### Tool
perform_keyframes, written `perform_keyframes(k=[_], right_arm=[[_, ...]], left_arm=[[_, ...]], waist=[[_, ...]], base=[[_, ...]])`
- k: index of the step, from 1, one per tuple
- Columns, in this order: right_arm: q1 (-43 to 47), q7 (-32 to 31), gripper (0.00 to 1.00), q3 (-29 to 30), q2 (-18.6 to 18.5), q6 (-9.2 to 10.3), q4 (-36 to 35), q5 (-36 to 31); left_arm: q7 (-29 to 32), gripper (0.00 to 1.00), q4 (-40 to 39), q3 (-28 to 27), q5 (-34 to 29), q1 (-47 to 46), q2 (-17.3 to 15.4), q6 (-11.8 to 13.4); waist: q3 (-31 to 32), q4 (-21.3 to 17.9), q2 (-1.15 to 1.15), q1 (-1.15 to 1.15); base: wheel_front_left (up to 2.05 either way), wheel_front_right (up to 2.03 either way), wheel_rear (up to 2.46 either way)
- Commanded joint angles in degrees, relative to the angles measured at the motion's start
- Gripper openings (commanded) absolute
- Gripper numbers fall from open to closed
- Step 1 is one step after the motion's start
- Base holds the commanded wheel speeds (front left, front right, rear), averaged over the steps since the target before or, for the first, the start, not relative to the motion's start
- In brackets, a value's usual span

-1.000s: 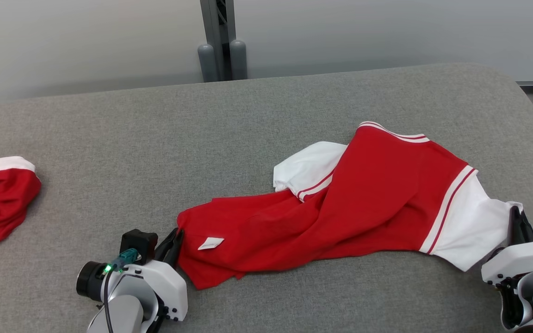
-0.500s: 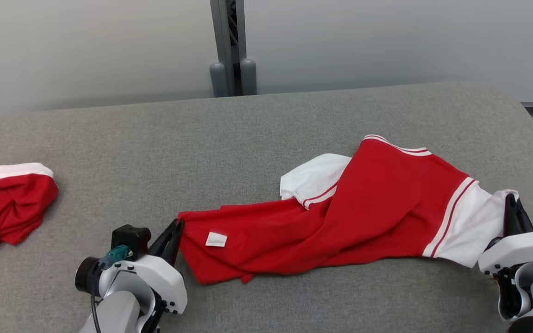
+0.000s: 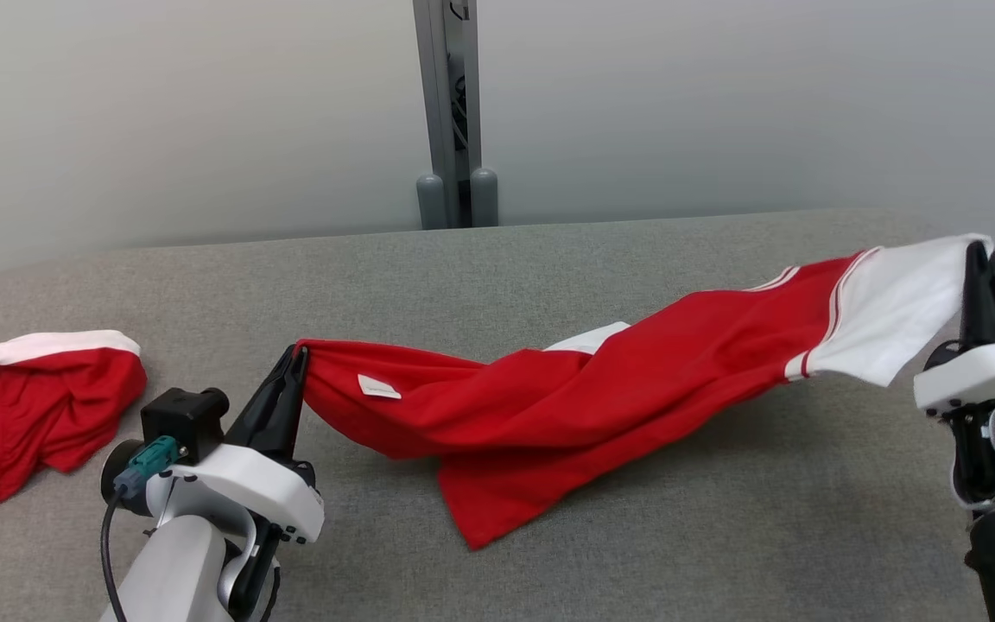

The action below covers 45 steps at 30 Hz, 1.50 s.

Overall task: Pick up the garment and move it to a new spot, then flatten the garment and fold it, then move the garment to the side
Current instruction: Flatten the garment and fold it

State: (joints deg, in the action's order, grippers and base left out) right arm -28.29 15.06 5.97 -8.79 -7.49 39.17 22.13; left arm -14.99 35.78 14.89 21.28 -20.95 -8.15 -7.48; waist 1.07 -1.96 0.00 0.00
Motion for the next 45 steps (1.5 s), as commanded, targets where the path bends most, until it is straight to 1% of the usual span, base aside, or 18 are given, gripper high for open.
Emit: perform_keyframes(k=[1,4,7,12,15,21,26,27,30,31,33,37,38,39,42,45], right_arm=[[-1.7,-0.1,0.0,-0.3,-1.3,-0.01,-1.2,1.4],[-4.1,0.0,0.0,0.0,-2.4,-0.01,-2.8,4.4],[-5.3,0.1,0.0,0.3,-3.2,-0.01,-3.9,5.3],[-5.7,0.1,0.0,0.6,-3.2,-0.01,-4.5,6.3],[-5.8,0.1,0.0,-0.6,-3.1,-0.01,-3.9,6.7],[-10.2,-0.7,0.0,-5.3,-3.2,-0.02,-2.4,8.2],[-17.1,-0.1,0.0,-9.5,-2.8,-0.02,-1.7,10.3],[-18.3,0.1,0.0,-9.7,-2.3,-0.02,-1.4,11.5],[-21.2,0.2,0.0,-10.3,-2.5,-0.02,-0.5,12.7],[-21.9,0.2,0.0,-9.6,-2.2,-0.02,-0.7,13.3],[-22.1,0.2,0.0,-8.5,-2.0,-0.02,0.0,13.0],[-20.5,0.2,0.0,-7.5,-1.3,-0.02,2.7,11.2],[-20.2,0.2,0.0,-7.4,-1.3,-0.02,3.7,10.7],[-19.8,0.2,0.0,-7.3,-1.1,-0.02,4.8,10.3],[-18.9,0.2,0.0,-7.2,-0.8,-0.02,7.8,9.3],[-17.9,0.2,0.0,-7.1,-0.6,-0.02,10.5,8.7]], left_arm=[[-0.2,0.0,-1.7,-0.8,-0.1,0.8,-0.6,0.0],[-0.2,0.0,-4.4,-2.8,-0.6,1.4,-0.7,0.0],[-0.2,0.0,-5.6,-4.6,-0.7,1.7,-0.5,0.3],[-0.2,0.0,-6.6,-6.9,-1.2,1.9,0.2,1.0],[-0.1,0.0,-6.4,-7.9,-1.4,1.4,0.7,0.9],[-0.1,0.0,-2.2,-8.2,-0.9,-3.7,0.9,0.6],[-0.1,0.0,1.7,-8.9,-1.3,-12.7,-0.1,0.7],[-0.1,0.0,2.1,-9.2,-1.6,-14.5,-0.1,0.9],[-0.1,0.0,2.5,-10.3,-2.7,-19.3,0.1,1.6],[-0.1,0.0,2.6,-10.7,-3.2,-20.4,0.3,1.8],[-0.1,0.0,3.5,-11.2,-4.1,-21.8,0.6,2.2],[-0.1,0.0,9.0,-11.0,-5.8,-23.3,1.3,2.4],[-0.1,0.54,11.0,-10.8,-6.3,-23.2,1.6,2.9],[-0.1,1.0,13.3,-10.4,-6.7,-23.3,2.0,3.0],[-0.2,1.0,16.4,-10.3,-7.5,-24.6,2.2,3.5],[-0.2,1.0,16.7,-11.2,-7.7,-23.9,2.5,3.7]], waist=[[0.7,0.2,0.0,0.0],[1.6,0.3,0.0,0.0],[2.0,0.4,0.0,0.0],[2.3,0.4,0.0,0.0],[2.1,0.2,0.0,0.0],[0.4,-0.7,0.0,0.0],[-1.9,-2.2,0.0,0.0],[-2.5,-2.5,0.0,0.0],[-4.7,-3.2,0.0,0.0],[-5.4,-3.3,0.0,0.0],[-6.8,-3.5,0.0,0.0],[-9.0,-3.6,0.0,0.0],[-9.4,-3.6,0.0,0.0],[-9.8,-3.5,0.0,0.0],[-10.8,-3.4,0.0,0.0],[-11.3,-2.9,0.0,0.0]], base=[[0.0,0.0,0.0],[0.0,0.0,0.0],[0.0,0.0,0.0],[0.0,0.0,0.0],[0.0,0.0,0.0],[0.0,0.0,0.0],[0.0,0.0,0.0],[0.0,0.0,0.0],[0.0,0.0,0.0],[0.0,0.0,0.0],[0.0,0.0,0.0],[0.0,0.0,0.0],[0.0,0.0,0.0],[0.0,0.0,0.0],[0.0,0.0,0.0],[0.0,0.0,0.0]])
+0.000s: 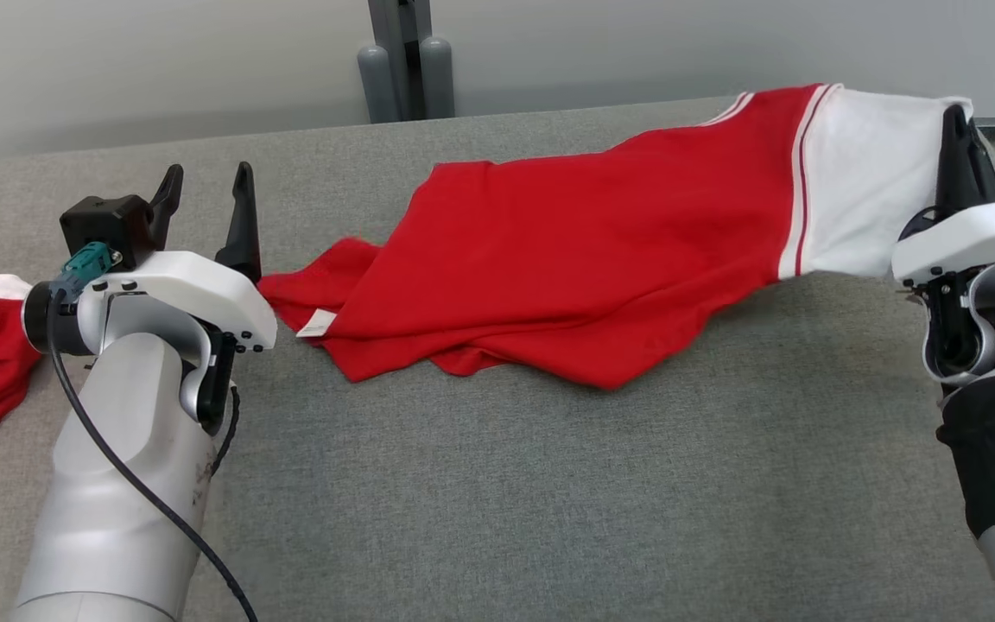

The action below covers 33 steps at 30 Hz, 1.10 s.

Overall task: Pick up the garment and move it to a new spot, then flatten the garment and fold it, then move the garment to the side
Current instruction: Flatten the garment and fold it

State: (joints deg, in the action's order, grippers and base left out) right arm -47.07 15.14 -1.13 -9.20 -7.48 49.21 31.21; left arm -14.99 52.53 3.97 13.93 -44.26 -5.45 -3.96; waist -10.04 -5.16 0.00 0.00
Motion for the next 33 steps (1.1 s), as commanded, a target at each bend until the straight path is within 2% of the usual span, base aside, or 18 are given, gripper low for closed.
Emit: perform_keyframes(k=[1,9,16,21,26,33], right_arm=[[1.1,0.1,0.0,0.1,-0.2,-0.03,1.2,-0.5],[3.8,0.1,0.0,0.4,-0.6,-0.03,4.5,-0.3],[8.9,0.1,0.0,1.7,-1.3,-0.03,3.5,-0.2],[13.3,0.1,0.0,3.2,-1.2,-0.03,1.7,-0.4],[16.9,0.1,0.0,3.8,-1.2,-0.03,0.1,-1.1],[14.7,0.1,0.0,9.0,-3.3,-0.03,-3.4,-0.8]], left_arm=[[-0.2,1.0,-0.1,-0.6,-0.4,-0.1,-0.1,0.1],[-0.2,1.0,-5.0,-3.6,-1.2,4.0,-0.1,-0.2],[-0.1,1.0,-16.2,-5.8,-3.3,13.2,1.2,-1.6],[-0.1,1.0,-25.3,-3.7,-5.8,22.9,1.9,-2.5],[-0.1,1.0,-28.8,-2.7,-4.2,30.0,2.4,-2.4],[-0.2,1.0,-31.5,0.2,2.0,34.7,2.4,0.1]], waist=[[-0.2,0.5,0.0,0.0],[1.6,2.3,0.0,0.0],[5.5,4.4,0.0,0.0],[8.2,5.4,0.0,0.0],[9.8,6.1,0.0,0.0],[11.3,7.3,0.0,0.0]], base=[[0.0,0.0,0.0],[0.0,0.0,0.0],[0.0,0.0,0.0],[0.0,0.0,0.0],[0.0,0.0,0.0],[0.0,0.0,0.0]])
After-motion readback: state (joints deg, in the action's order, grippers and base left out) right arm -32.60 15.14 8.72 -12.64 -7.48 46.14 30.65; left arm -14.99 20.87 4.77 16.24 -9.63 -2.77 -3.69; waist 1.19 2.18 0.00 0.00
